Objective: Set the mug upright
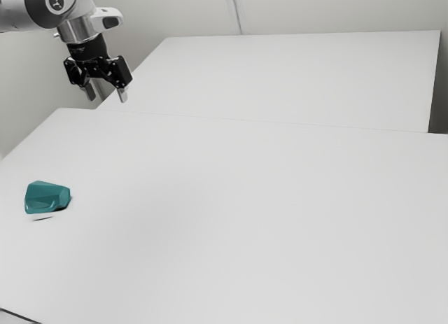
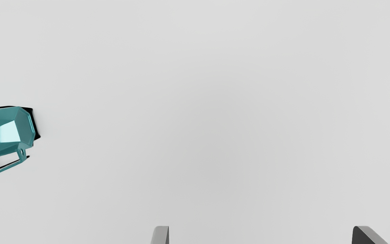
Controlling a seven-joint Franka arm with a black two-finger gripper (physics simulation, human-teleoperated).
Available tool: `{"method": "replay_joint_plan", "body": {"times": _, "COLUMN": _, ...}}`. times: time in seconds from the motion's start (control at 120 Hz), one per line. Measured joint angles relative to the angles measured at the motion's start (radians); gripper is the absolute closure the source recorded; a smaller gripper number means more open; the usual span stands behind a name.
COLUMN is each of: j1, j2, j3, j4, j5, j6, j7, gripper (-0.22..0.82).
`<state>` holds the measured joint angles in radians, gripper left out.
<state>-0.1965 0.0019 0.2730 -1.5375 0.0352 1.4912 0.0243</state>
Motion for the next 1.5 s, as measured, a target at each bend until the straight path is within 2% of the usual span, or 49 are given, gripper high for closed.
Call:
{"method": "replay_joint_plan", "body": {"times": 1.1, "j1": 0.111, "j2": 0.005, "j3": 0.001, "j4": 0.0, "j5": -0.002, "j6": -0.015, "j7": 0.116, "gripper": 0.02}}
{"method": "replay_joint_plan", "body": {"times": 1.317, "j1": 0.171, "j2": 0.015, "j3": 0.001, "j4": 0.001, "j5": -0.004, "j6": -0.016, "j7": 0.151, "gripper": 0.02}}
{"method": "replay_joint_plan", "body": {"times": 1.5, "j1": 0.279, "j2": 0.021, "j3": 0.002, "j4": 0.002, "j5": -0.009, "j6": -0.016, "j7": 0.187, "gripper": 0.02}}
